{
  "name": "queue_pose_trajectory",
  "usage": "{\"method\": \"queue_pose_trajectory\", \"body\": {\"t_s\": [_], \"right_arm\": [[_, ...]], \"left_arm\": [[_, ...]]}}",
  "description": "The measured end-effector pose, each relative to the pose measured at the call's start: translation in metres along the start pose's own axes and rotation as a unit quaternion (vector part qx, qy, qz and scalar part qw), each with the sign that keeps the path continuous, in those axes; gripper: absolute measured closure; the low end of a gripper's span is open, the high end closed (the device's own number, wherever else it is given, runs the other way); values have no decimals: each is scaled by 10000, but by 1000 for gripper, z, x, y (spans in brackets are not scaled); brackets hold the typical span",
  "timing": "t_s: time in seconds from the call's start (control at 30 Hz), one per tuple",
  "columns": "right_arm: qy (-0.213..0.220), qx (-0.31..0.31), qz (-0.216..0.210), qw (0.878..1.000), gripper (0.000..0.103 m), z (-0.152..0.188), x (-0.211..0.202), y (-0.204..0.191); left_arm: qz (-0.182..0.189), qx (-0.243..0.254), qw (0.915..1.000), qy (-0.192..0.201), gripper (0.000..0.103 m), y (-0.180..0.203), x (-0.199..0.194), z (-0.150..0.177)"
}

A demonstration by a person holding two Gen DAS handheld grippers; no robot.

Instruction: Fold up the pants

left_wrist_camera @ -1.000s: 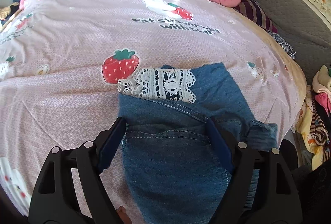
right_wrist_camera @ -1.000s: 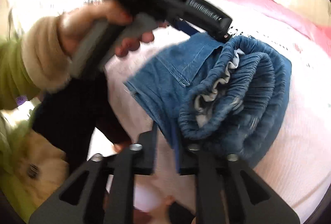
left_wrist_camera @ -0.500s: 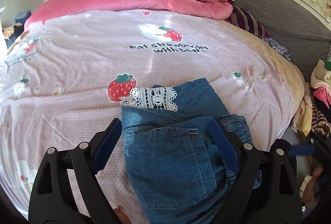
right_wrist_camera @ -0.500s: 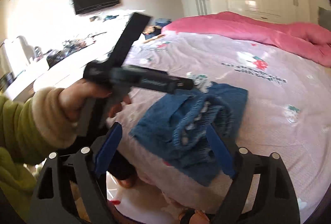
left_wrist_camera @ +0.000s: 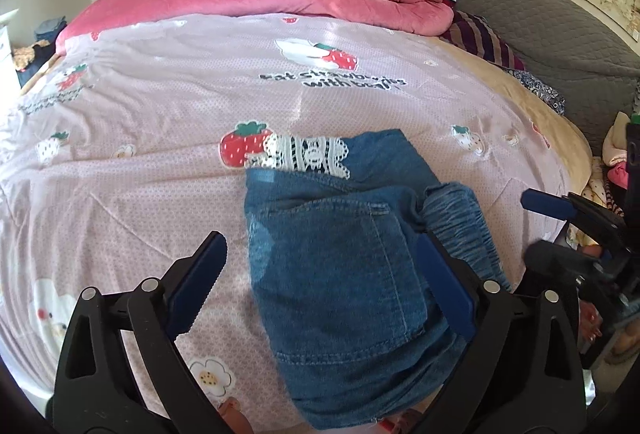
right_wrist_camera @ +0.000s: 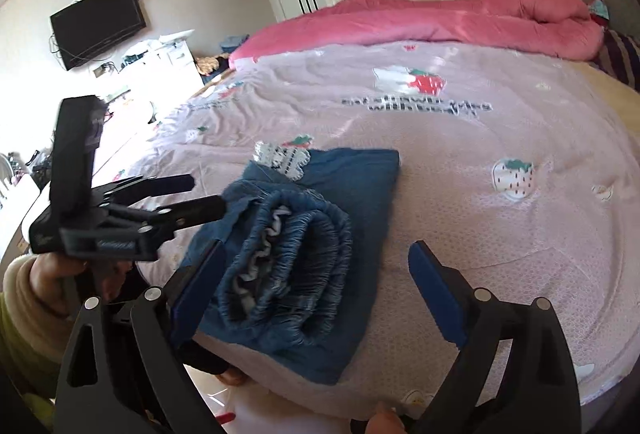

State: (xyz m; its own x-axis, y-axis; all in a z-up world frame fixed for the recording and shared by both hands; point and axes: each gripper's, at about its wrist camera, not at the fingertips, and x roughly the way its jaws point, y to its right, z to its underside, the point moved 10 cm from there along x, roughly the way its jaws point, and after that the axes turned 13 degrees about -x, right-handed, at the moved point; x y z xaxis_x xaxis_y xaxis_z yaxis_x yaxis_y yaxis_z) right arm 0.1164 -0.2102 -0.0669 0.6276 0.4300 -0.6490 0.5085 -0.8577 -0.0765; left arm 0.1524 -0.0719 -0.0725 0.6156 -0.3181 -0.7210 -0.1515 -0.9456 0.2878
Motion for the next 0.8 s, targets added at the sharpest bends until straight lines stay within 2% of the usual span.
{"method": "queue_pose_trajectory", "body": {"t_s": [0.23,0.6,0.7,0.77,0.8], "right_arm": [[-449,285,-83,9985,12,18,35,10],[-556,508,-299,9967,13,28,51,15],[-564,497,-341,9966,21,27,53,14],[-561,547,-420,9960,27,26,54,10],[-563,548,-505,9956,35,26,54,7]], "left_arm": [[-66,-137,9996,-238,13,-16,12,23],[234,-528,9972,-471,13,-23,30,40],[324,-529,9968,-501,19,-18,32,43],[389,-523,9966,-509,30,-14,32,44],[424,-509,9964,-527,33,-12,32,44]]}}
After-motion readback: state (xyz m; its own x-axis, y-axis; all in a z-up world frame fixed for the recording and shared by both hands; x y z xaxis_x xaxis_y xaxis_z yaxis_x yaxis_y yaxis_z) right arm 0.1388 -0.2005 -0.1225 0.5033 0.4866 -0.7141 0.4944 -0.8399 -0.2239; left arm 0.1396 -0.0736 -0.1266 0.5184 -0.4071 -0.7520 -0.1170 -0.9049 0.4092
